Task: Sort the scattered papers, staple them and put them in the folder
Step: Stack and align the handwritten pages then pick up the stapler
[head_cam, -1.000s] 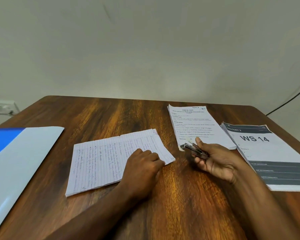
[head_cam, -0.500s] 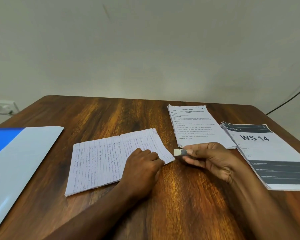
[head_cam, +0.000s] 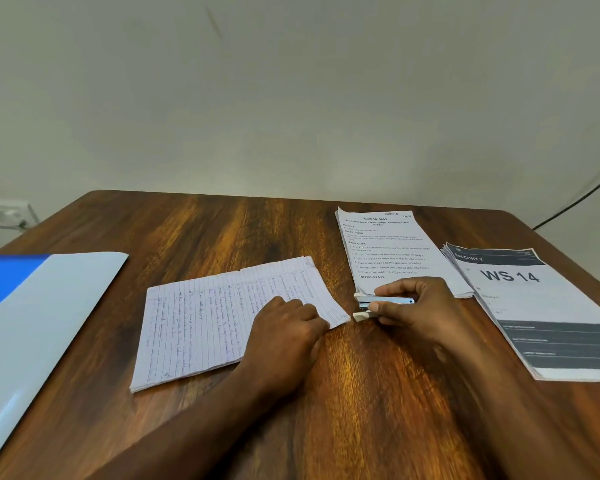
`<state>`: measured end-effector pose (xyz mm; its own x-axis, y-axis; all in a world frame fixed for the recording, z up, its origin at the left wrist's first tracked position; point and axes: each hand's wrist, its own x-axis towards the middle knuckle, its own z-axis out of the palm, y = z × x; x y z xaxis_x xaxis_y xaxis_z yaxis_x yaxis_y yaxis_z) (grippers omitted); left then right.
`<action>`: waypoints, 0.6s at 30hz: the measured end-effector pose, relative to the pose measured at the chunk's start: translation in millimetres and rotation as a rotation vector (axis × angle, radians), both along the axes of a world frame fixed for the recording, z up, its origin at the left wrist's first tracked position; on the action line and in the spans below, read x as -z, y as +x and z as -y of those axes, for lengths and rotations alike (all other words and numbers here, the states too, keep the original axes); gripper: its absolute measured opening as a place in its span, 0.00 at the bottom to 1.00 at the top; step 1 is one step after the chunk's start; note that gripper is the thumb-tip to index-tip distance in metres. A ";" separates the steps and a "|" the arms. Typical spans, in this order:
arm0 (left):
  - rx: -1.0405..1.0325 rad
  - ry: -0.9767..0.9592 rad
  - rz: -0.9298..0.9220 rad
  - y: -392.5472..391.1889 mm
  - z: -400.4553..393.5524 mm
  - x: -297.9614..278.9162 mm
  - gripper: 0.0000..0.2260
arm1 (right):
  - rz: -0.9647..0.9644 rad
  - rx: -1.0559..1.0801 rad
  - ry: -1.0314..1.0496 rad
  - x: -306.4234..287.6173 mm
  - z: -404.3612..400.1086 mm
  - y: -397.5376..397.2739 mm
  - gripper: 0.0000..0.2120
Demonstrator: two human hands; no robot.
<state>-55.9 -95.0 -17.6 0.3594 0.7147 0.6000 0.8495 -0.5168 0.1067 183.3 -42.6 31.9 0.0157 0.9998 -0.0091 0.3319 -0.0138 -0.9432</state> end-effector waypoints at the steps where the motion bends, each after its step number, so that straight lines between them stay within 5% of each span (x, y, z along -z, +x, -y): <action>1: 0.000 -0.002 0.000 0.2 0.2 -0.4 0.07 | 0.042 -0.019 0.001 -3.9 2.7 0.4 0.12; 12: 0.004 -0.010 0.005 -0.3 0.2 -0.9 0.06 | 0.682 -0.226 0.019 -16.6 8.6 3.5 0.09; 18: 0.011 -0.017 0.020 -0.1 0.1 -0.6 0.05 | 0.649 -0.247 -0.037 -13.8 8.2 -3.7 0.07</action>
